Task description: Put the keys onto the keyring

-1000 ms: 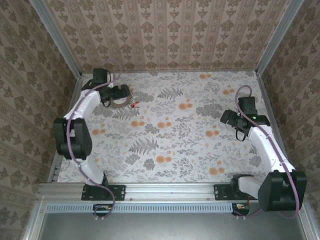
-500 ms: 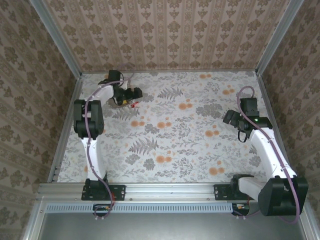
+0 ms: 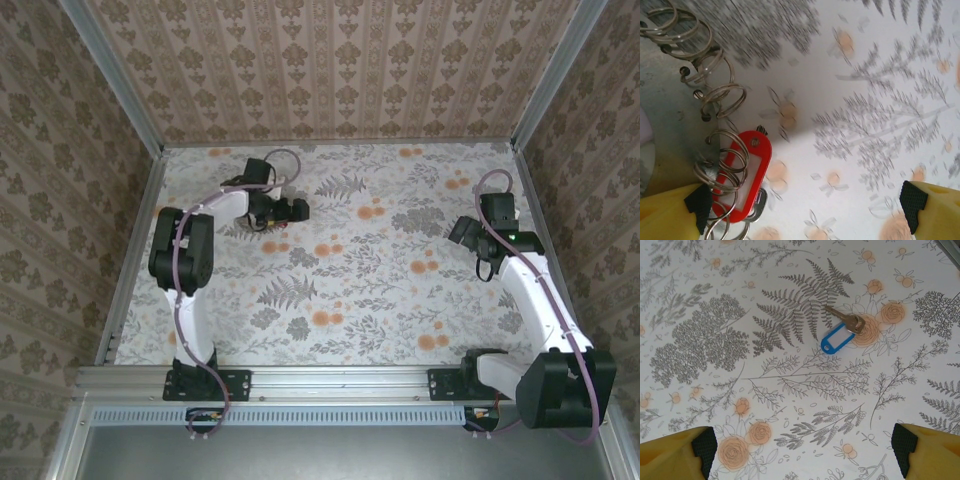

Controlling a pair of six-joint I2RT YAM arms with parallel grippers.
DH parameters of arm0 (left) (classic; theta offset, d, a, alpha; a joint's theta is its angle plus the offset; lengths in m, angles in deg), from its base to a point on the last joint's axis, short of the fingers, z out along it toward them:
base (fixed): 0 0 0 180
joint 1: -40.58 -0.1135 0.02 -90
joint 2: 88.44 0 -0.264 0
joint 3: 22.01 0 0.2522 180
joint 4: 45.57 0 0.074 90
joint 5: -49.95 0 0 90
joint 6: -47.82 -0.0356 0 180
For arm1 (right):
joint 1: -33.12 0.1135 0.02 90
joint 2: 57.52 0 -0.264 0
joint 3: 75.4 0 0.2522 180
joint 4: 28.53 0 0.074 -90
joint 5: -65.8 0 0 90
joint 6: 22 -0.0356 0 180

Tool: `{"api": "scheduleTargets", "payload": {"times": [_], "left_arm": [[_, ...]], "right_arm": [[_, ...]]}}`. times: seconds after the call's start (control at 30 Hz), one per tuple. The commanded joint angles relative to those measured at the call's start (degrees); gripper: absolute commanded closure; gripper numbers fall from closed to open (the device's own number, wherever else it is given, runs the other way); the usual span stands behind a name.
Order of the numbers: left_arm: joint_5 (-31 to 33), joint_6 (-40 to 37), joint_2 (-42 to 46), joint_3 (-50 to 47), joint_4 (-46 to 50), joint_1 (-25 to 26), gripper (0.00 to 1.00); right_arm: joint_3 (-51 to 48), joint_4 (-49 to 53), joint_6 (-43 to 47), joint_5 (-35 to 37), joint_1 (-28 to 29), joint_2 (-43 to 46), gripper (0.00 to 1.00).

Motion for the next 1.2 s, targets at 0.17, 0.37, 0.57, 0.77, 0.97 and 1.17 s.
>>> {"api": "scheduleTargets", "payload": {"times": [0.17, 0.37, 0.57, 0.77, 0.97, 1.17], "left_arm": [[-2.26, 6.34, 8.14, -11.63, -4.69, 12.60, 0.00], [-1.21, 7.81, 12.99, -14.60, -5.67, 22.98, 0.00], [6.22, -2.78, 20.40, -4.17, 3.88, 34.90, 0.00], [5.70, -7.26, 28.29, -0.58, 7.16, 31.06, 0.00], [17.84, -12.57, 32.45, -9.67, 4.33, 23.40, 0.00], [26.80, -16.31, 28.94, -9.53, 8.43, 25.97, 0.00]], "right_arm": [[2.67, 2.87, -5.92, -3.92, -1.55, -3.67, 0.08], [5.27, 5.75, -11.95, -6.09, -6.61, -12.03, 0.11], [9.05, 2.78, -11.79, -13.58, -14.28, -20.76, 0.33], [15.07, 2.31, -12.96, -12.77, -17.28, -32.03, 0.56], [20.04, 4.57, -13.42, -11.85, -17.27, -39.91, 0.50], [22.90, 3.54, -11.82, -10.46, -17.19, -45.24, 0.49]]}}
